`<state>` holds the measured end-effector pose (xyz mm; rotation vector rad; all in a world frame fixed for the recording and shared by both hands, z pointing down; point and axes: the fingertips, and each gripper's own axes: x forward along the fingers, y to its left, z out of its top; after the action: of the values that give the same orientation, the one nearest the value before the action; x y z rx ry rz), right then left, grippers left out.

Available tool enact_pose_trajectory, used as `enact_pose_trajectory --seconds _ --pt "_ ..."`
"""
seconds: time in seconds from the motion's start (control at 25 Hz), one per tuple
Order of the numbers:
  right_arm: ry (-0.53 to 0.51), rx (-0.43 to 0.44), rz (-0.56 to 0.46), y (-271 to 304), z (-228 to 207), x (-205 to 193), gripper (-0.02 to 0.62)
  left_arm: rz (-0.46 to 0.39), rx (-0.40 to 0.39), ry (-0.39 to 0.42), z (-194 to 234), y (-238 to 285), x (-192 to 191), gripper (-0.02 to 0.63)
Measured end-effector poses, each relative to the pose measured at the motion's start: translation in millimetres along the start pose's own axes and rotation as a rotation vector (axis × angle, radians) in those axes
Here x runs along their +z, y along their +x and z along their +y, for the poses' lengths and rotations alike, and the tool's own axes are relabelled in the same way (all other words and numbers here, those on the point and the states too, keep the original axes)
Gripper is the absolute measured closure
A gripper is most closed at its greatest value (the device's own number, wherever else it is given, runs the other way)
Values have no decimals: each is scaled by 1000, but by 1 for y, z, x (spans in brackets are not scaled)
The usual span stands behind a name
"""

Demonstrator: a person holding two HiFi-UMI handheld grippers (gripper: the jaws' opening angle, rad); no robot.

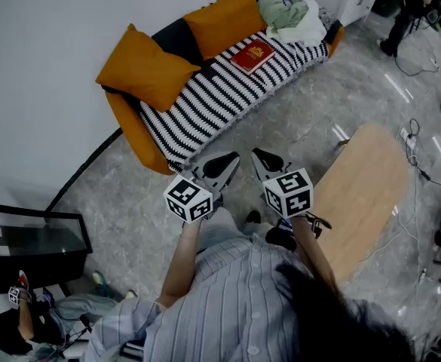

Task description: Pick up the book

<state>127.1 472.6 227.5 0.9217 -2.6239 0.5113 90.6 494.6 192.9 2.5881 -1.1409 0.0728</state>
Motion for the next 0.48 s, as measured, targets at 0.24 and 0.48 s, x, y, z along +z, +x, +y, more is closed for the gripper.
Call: enact_pose_trajectory --seconds 0.24,0.48 --pt "20 -3 -20 -3 -6 2 566 21 -6 17 -7 5 -3 595" --pt "48 -6 -58 -3 -14 9 566 55 -4 49 -12 9 -4 595"
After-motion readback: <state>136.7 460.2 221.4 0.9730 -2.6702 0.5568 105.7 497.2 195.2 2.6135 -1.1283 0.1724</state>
